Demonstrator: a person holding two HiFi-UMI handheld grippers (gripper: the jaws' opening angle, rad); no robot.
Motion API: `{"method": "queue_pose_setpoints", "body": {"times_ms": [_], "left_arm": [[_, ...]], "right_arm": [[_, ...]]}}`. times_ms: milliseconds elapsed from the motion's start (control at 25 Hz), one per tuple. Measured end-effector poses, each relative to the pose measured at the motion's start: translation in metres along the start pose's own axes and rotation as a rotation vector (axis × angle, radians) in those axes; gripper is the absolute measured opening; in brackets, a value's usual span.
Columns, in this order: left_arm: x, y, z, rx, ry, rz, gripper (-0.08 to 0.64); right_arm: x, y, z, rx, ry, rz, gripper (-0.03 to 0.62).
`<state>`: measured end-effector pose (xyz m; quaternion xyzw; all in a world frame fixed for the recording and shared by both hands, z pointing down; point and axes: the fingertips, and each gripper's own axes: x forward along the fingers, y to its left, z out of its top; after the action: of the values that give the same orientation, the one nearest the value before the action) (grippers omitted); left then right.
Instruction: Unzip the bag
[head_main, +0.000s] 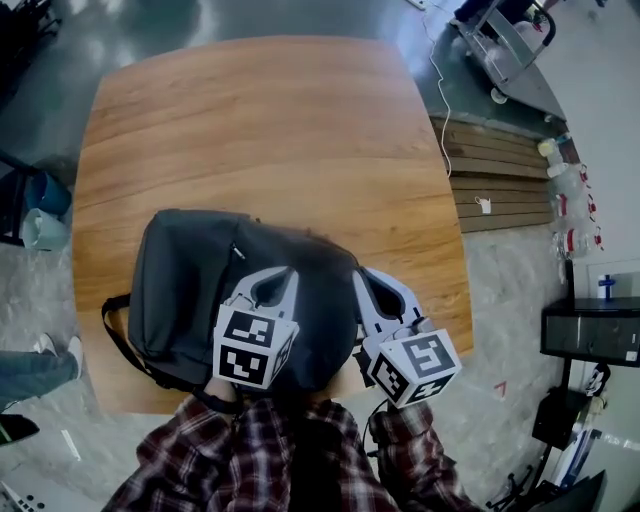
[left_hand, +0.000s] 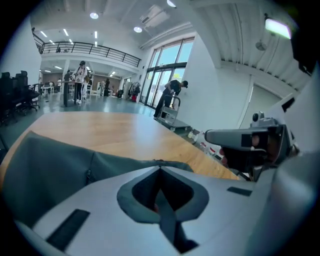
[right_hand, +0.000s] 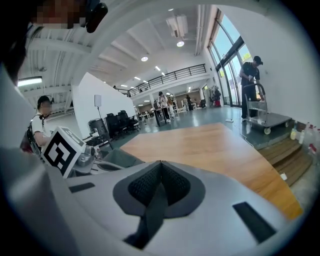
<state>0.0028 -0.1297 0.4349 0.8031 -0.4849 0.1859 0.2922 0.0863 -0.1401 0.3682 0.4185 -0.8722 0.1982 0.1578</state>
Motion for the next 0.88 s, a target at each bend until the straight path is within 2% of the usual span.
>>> {"method": "queue_pose_setpoints", "body": {"times_ms": [240,400,520,640,880], "left_arm": [[0.044,0.021,-0.044,-0.049,0.133,0.043,0.009],[0.055,0.027,-0.053,-0.041,0.165,0.072,0.009],[0.057,0.027,-0.052,-0.046,0.168,0.064,0.009],[0.057,0.028,-0.052,-0.058,0.167,0.051,0.009],[0.057,0.030,-0.053,-0.065,0.171,0.048,0.009]], "right_arm": [[0.029,-0.030,-0.026,-0.027,0.088,0.021,0.011],[0.047,-0.039,-0.030,-0.091,0.137,0.070,0.011],[0.064,-0.046,-0.030,-0.186,0.179,0.133,0.011],[0.082,-0.053,-0.034,-0.353,0.262,0.241,0.011],[0.114,-0.059,-0.059,-0.844,0.433,0.468,0.012]]}}
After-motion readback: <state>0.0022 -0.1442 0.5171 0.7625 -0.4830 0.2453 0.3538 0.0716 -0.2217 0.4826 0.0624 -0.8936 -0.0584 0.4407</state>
